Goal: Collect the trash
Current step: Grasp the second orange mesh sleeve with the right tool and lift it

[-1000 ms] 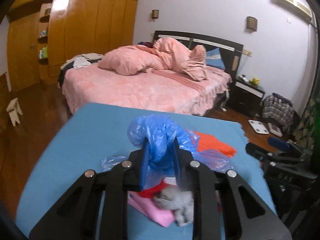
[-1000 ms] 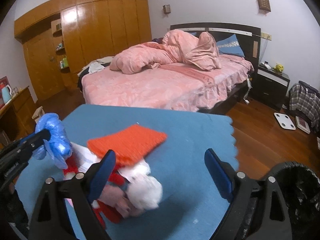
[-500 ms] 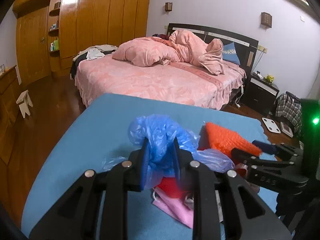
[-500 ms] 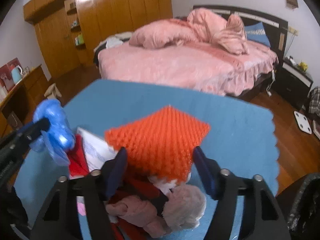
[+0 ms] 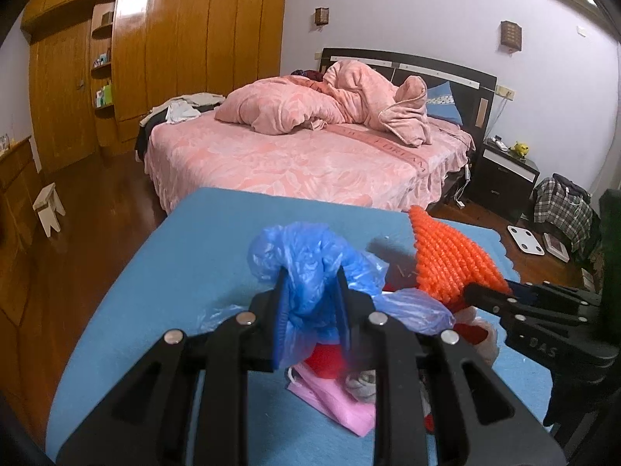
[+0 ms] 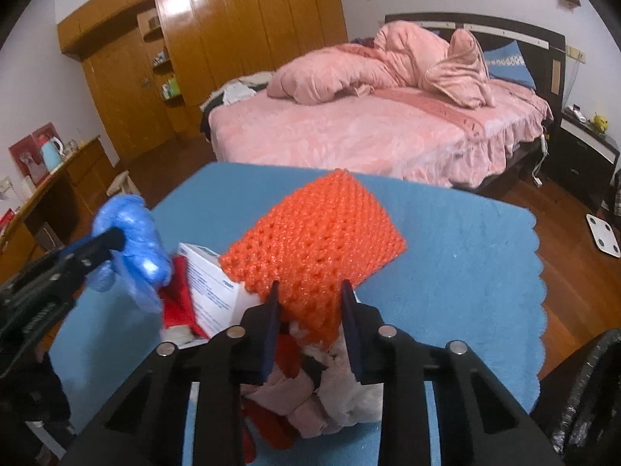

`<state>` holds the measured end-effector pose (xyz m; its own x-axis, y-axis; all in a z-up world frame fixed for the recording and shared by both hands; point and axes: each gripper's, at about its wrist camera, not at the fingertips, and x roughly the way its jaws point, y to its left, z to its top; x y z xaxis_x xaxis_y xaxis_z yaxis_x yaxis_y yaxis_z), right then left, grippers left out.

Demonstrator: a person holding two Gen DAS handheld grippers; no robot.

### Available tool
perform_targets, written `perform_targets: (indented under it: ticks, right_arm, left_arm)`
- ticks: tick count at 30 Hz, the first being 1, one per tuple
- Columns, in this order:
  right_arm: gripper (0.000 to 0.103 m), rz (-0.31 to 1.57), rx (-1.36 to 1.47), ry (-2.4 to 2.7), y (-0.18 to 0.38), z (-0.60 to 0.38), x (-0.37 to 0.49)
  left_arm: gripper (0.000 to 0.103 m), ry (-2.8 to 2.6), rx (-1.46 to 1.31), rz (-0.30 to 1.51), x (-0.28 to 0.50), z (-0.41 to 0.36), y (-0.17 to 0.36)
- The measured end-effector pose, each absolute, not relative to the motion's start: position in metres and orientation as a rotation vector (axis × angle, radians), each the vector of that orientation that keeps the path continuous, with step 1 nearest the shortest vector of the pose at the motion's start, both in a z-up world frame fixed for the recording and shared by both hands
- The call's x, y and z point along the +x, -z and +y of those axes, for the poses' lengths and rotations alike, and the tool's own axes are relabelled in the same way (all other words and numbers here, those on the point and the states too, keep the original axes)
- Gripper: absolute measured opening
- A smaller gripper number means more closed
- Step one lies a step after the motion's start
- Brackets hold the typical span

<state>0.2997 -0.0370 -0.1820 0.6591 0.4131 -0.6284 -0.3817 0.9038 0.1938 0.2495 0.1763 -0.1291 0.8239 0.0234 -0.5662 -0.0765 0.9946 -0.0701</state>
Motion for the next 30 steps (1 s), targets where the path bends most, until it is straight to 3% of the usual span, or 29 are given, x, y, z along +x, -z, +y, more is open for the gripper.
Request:
perform_targets:
  ticks: [12,26,30]
  right_arm:
    - [0.029,0.666,0.104,-0.438,0.159,-0.078,0.254]
    - [0.029,0.753,0.123,-0.399,0.183,-0.112,0.228]
    - [0.037,0.793,0.094,-0.401,0.198,-0.108,0.226]
  left_arm:
    - [0.021,0.001,-0.053,0.568,0.219,0.148,0.111]
    - [0.021,0.071,-0.038,0.623,0.194,0.112,0.141]
    - [0.021,0.07,-0.023,0.644,0.191,0.113,0.153]
